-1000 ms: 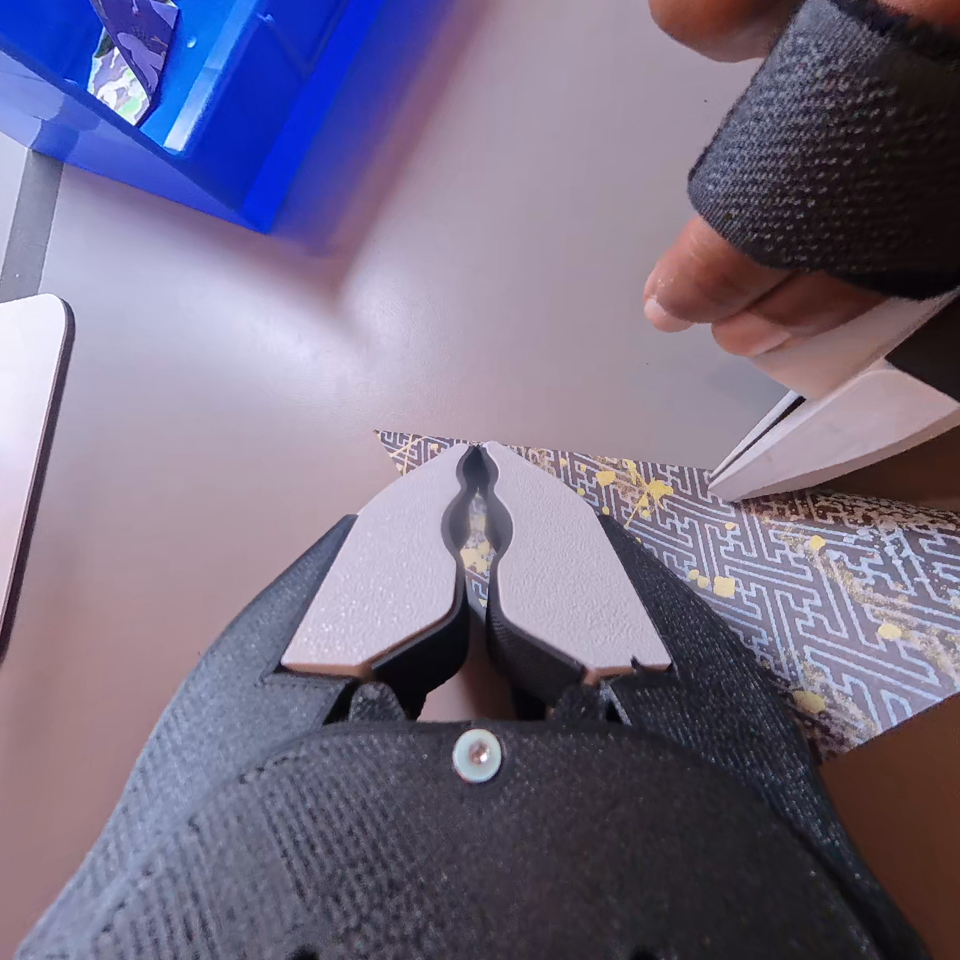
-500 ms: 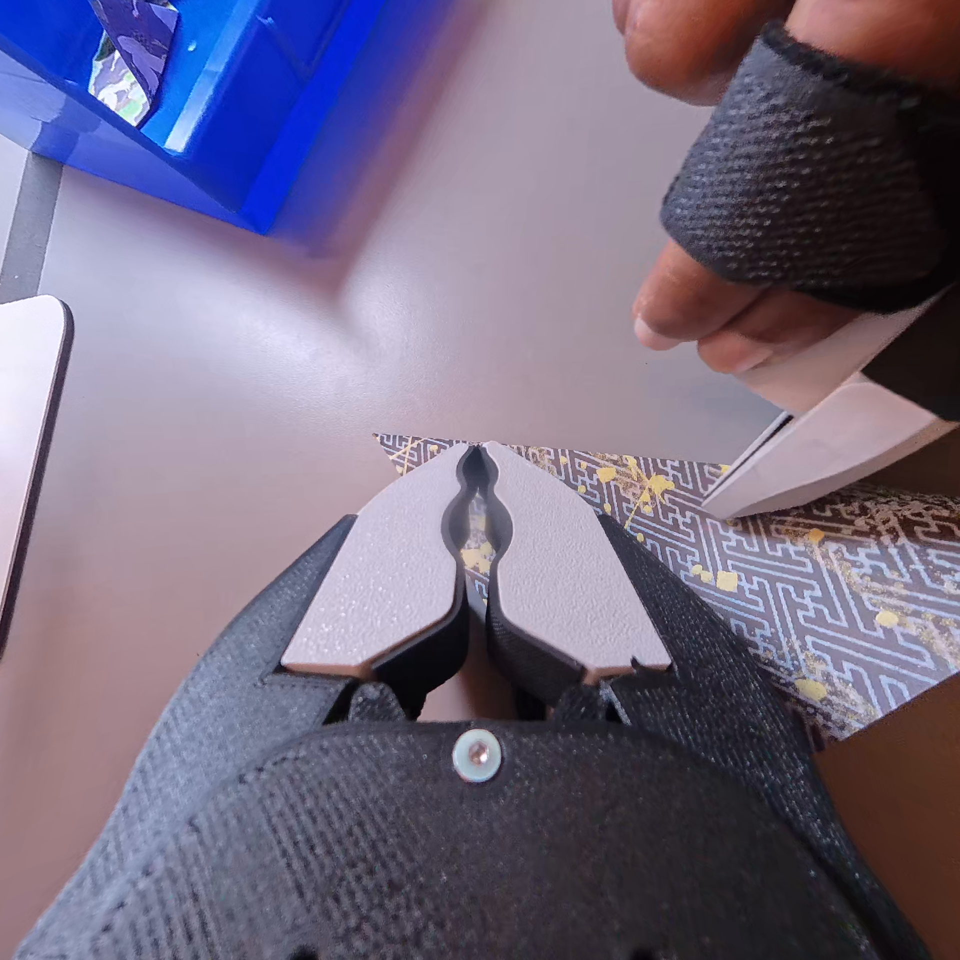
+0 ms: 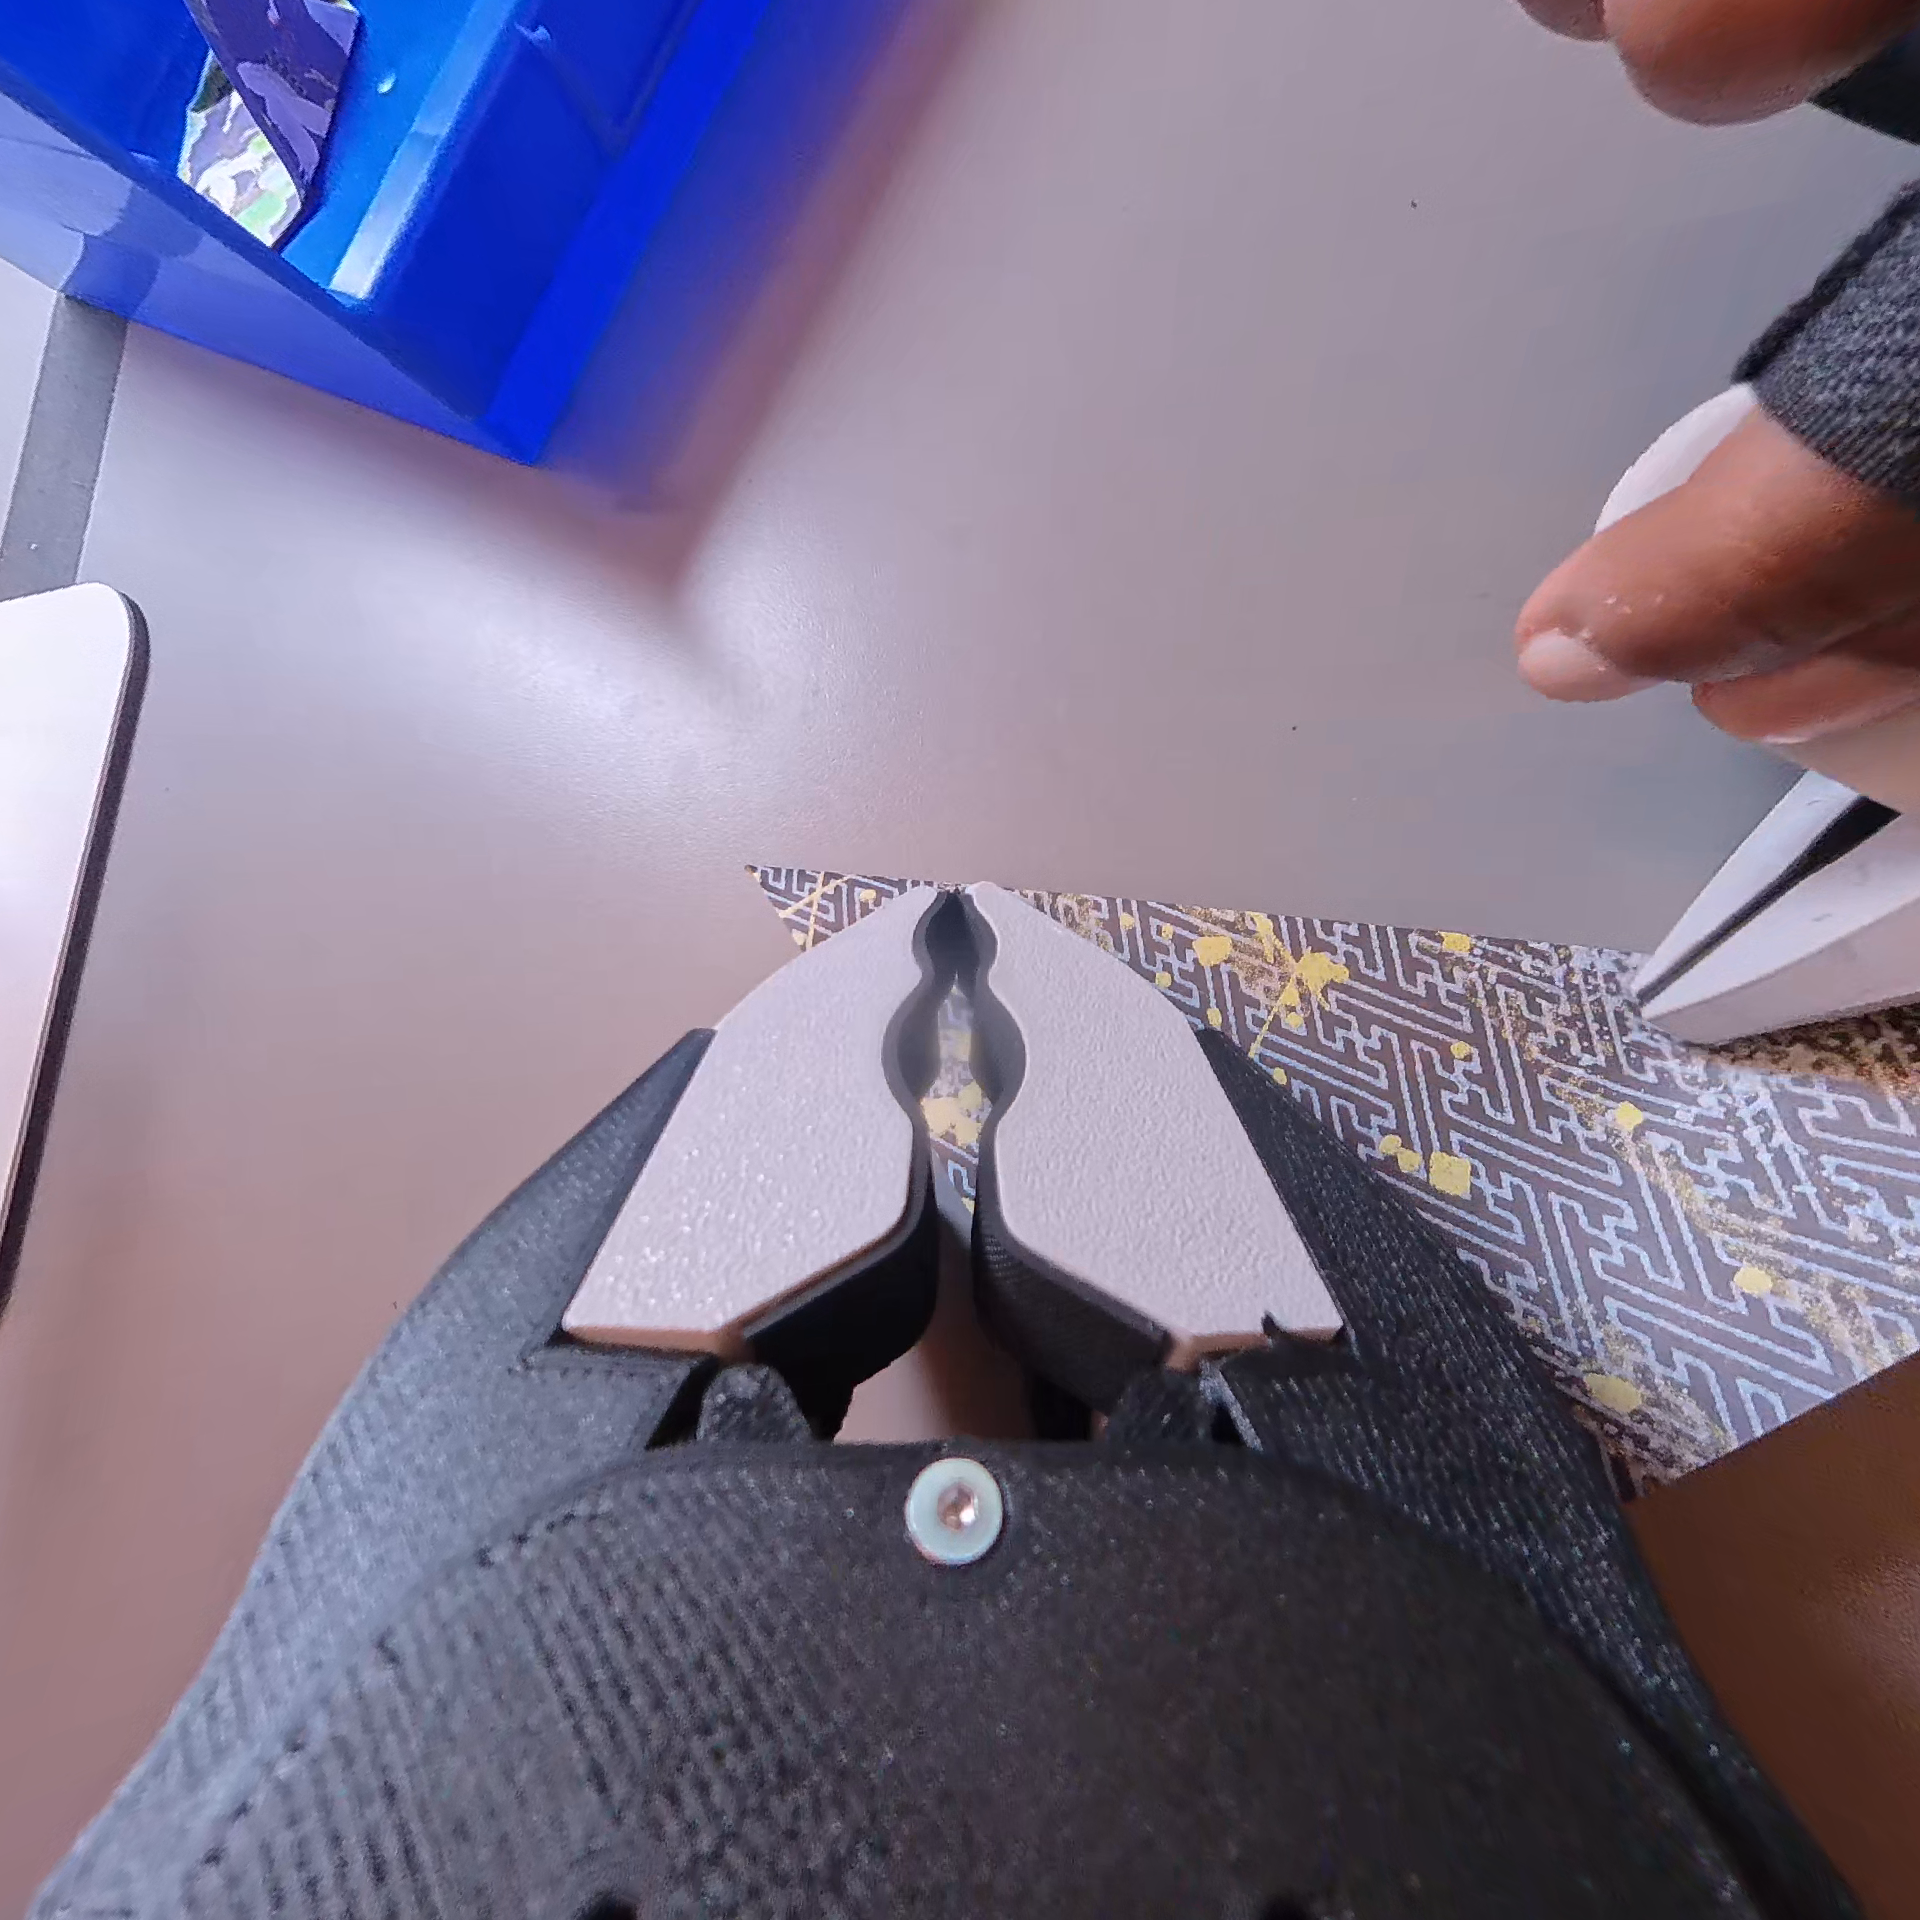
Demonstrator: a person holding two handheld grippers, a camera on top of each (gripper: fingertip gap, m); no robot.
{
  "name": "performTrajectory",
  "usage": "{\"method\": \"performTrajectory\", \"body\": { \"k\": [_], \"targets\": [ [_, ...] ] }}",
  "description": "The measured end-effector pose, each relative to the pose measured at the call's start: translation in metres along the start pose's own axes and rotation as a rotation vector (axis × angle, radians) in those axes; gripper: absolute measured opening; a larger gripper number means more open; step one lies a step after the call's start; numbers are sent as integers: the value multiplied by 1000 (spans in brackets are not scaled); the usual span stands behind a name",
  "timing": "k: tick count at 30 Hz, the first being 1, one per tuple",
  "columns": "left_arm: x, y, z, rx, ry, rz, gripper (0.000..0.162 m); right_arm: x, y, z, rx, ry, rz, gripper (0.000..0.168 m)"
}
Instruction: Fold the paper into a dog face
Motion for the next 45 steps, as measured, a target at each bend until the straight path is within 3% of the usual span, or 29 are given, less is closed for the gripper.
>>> {"method": "performTrajectory", "body": {
  "k": [10, 34, 40, 45],
  "targets": [
    [0, 0, 0, -3, -3, 1, 1, -4, 9, 17, -227, 51, 78, 0],
    [0, 0, 0, -8, -1, 2, 1, 3, -24, -1, -81, 35, 144, 0],
    [0, 0, 0, -8, -3, 2, 1, 6, -25, -2, -125, 20, 164, 0],
    [0, 0, 0, -10, -5, 0, 1, 11, -27, 25, -266, 41, 235, 0]
  ]
}}
Point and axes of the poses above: each gripper's, where its closed fingertips meet, x back along the fingers, y out of its underside, z = x × y across the jaws, the point moved 2 cm from there along x, back along the fingers, and after that the axes turned 8 degrees about z, right-handed, at the moved point
